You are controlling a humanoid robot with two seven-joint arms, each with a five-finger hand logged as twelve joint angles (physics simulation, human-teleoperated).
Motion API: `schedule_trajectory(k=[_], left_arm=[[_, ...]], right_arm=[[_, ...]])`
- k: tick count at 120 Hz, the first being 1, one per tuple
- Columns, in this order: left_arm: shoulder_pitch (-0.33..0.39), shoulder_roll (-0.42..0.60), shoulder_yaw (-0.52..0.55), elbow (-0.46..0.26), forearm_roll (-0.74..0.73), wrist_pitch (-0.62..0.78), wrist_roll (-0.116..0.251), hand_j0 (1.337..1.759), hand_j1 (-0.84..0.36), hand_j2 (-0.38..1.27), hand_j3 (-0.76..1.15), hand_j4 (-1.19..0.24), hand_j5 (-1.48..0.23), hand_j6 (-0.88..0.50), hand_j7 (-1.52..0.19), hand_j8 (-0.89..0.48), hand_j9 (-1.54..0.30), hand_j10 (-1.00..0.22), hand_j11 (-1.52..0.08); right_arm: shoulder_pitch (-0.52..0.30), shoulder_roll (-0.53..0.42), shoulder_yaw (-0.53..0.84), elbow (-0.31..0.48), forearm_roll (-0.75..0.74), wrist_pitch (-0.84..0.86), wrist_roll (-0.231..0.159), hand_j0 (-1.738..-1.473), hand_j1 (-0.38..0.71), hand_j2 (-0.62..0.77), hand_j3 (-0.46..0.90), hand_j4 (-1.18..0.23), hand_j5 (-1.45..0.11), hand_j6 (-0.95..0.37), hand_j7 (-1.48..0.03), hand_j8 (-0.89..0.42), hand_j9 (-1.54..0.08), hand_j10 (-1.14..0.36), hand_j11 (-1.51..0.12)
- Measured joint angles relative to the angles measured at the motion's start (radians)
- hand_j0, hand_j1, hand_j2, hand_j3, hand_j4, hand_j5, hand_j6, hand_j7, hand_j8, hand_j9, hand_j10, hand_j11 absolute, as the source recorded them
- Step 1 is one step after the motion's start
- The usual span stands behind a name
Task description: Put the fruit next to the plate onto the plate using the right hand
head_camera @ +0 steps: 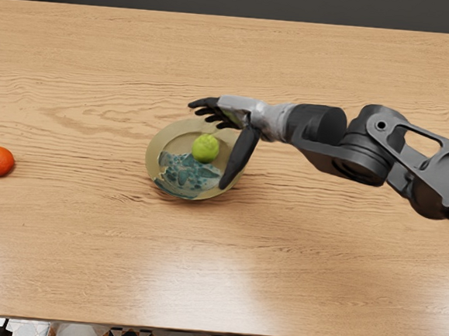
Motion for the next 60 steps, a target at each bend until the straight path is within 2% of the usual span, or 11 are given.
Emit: schedule_trajectory(k=[31,60], left_arm=[[0.0,0.0,0.0,0.0,0.0,0.0,0.0,1.658,0.35,0.0,0.0,0.0,0.0,0.0,0.0,0.0,0.0,0.0,0.0],[0.0,0.0,0.0,0.0,0.0,0.0,0.0,1.658,0.35,0.0,0.0,0.0,0.0,0.0,0.0,0.0,0.0,0.0,0.0]], right_arm=[[-0.04,-0.082,0.088,0.006,0.19,0.173,0.001,-1.658,-0.33,0.0,0.0,-0.02,-0.03,-0.02,-0.03,-0.02,-0.03,-0.02,-0.03],[-0.133,-0.146,0.192,0.004,0.348,0.373,0.0,-1.658,-0.34,0.0,0.0,-0.01,-0.01,-0.01,-0.01,-0.01,-0.01,-0.01,-0.01]])
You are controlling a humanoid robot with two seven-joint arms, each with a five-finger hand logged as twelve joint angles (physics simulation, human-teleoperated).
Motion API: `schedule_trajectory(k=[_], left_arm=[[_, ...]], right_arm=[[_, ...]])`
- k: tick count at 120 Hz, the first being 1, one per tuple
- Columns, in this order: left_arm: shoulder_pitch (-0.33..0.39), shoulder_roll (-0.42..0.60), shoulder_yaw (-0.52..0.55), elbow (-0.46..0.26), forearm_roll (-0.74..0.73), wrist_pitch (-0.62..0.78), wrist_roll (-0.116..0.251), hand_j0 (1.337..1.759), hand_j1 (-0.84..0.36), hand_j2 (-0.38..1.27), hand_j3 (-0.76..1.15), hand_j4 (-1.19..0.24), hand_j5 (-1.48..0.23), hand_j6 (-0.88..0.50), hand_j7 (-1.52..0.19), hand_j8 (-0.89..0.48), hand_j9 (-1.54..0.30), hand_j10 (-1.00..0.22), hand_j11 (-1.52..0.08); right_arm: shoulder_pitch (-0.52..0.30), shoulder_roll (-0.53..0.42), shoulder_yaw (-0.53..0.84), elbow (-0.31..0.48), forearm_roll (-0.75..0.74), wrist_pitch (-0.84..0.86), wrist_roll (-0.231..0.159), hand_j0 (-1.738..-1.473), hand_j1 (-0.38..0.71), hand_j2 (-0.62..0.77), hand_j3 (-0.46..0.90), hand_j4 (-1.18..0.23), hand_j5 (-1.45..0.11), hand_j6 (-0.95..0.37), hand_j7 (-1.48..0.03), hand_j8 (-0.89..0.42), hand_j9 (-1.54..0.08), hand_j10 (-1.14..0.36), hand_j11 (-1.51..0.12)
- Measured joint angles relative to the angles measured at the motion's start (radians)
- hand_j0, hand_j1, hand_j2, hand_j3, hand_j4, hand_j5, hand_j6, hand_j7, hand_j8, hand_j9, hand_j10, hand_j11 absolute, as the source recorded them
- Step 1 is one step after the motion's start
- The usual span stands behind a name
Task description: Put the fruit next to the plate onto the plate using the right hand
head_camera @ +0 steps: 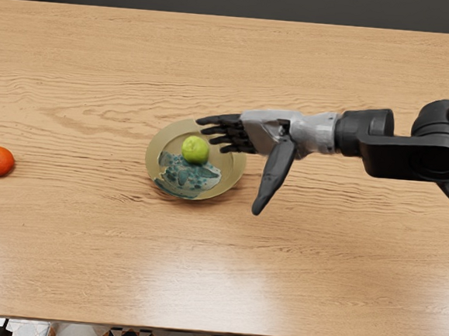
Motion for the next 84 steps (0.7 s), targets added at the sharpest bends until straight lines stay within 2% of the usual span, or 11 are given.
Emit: schedule_trajectory(k=[39,84], left_arm=[[0.0,0.0,0.0,0.0,0.0,0.0,0.0,1.658,0.35,0.0,0.0,0.0,0.0,0.0,0.0,0.0,0.0,0.0,0.0],[0.0,0.0,0.0,0.0,0.0,0.0,0.0,1.658,0.35,0.0,0.0,0.0,0.0,0.0,0.0,0.0,0.0,0.0,0.0]], right_arm=[[-0.145,-0.087,0.127,-0.006,0.151,0.056,0.0,-1.658,-0.35,0.0,0.0,0.0,0.0,0.0,0.0,0.0,0.0,0.0,0.0],[-0.239,-0.238,0.149,-0.011,0.348,0.059,-0.003,-1.658,-0.35,0.0,0.0,0.0,0.0,0.0,0.0,0.0,0.0,0.0,0.0]])
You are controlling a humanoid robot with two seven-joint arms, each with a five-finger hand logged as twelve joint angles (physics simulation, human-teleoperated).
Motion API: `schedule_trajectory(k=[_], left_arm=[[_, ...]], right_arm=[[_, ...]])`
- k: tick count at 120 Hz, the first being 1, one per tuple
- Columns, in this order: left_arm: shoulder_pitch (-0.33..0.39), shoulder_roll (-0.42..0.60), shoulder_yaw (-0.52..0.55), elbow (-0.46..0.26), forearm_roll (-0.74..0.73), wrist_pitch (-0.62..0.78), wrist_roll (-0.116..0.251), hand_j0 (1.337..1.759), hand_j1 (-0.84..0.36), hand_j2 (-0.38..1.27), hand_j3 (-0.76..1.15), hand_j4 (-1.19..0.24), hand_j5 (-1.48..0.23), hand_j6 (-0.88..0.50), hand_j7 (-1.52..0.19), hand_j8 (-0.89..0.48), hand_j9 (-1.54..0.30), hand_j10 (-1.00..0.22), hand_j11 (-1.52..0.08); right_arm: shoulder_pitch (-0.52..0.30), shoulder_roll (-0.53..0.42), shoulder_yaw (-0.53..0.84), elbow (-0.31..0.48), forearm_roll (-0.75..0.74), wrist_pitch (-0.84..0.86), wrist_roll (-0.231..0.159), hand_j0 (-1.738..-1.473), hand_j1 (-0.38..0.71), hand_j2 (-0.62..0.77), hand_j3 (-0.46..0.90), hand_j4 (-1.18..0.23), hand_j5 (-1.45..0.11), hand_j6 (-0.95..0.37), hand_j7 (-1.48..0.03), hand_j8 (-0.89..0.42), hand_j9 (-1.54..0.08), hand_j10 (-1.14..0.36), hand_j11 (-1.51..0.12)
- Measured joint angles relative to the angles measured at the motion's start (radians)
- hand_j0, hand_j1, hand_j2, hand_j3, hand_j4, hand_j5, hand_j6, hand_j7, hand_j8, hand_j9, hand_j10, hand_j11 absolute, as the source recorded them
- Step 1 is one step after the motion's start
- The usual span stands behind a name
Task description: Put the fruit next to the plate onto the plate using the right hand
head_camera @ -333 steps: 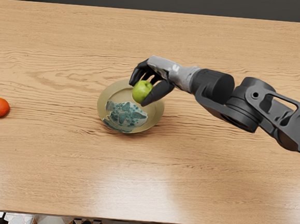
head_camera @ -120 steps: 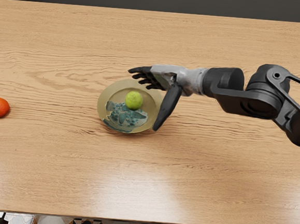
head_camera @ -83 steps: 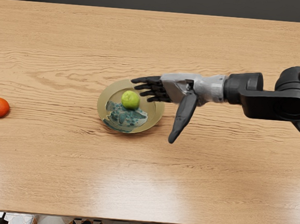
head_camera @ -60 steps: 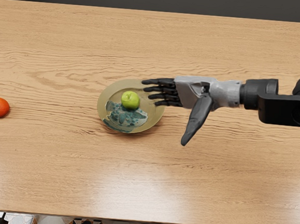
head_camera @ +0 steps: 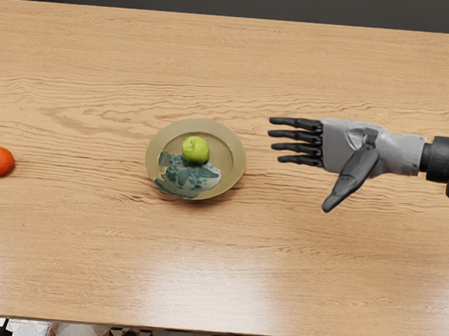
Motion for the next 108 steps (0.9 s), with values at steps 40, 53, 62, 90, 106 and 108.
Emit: schedule_trajectory(k=[40,53,62,90,106,108], left_arm=[[0.0,0.0,0.0,0.0,0.0,0.0,0.0,1.658,0.35,0.0,0.0,0.0,0.0,0.0,0.0,0.0,0.0,0.0,0.0],[0.0,0.0,0.0,0.0,0.0,0.0,0.0,1.658,0.35,0.0,0.0,0.0,0.0,0.0,0.0,0.0,0.0,0.0,0.0],[0.0,0.0,0.0,0.0,0.0,0.0,0.0,1.658,0.35,0.0,0.0,0.0,0.0,0.0,0.0,0.0,0.0,0.0,0.0],[0.0,0.0,0.0,0.0,0.0,0.0,0.0,1.658,0.35,0.0,0.0,0.0,0.0,0.0,0.0,0.0,0.0,0.0,0.0],[0.0,0.0,0.0,0.0,0.0,0.0,0.0,1.658,0.35,0.0,0.0,0.0,0.0,0.0,0.0,0.0,0.0,0.0,0.0],[0.0,0.0,0.0,0.0,0.0,0.0,0.0,1.658,0.35,0.0,0.0,0.0,0.0,0.0,0.0,0.0,0.0,0.0,0.0]], right_arm=[[-0.044,-0.091,0.0,-0.086,0.095,0.0,0.002,-1.658,-0.35,0.0,0.0,0.0,0.0,0.0,0.0,0.0,0.0,0.0,0.0],[-0.067,-0.121,-0.001,-0.135,0.141,0.0,0.003,-1.658,-0.35,0.0,0.0,0.0,0.0,0.0,0.0,0.0,0.0,0.0,0.0],[-0.084,-0.144,-0.003,-0.167,0.171,0.0,0.003,-1.658,-0.35,0.0,0.0,0.0,0.0,0.0,0.0,0.0,0.0,0.0,0.0],[-0.11,-0.179,-0.01,-0.201,0.217,0.0,0.003,-1.658,-0.35,0.0,0.0,0.0,0.0,0.0,0.0,0.0,0.0,0.0,0.0],[-0.112,-0.182,-0.01,-0.202,0.222,0.0,0.003,-1.658,-0.35,0.0,0.0,0.0,0.0,0.0,0.0,0.0,0.0,0.0,0.0],[-0.112,-0.183,-0.01,-0.202,0.223,0.0,0.003,-1.658,-0.35,0.0,0.0,0.0,0.0,0.0,0.0,0.0,0.0,0.0,0.0]])
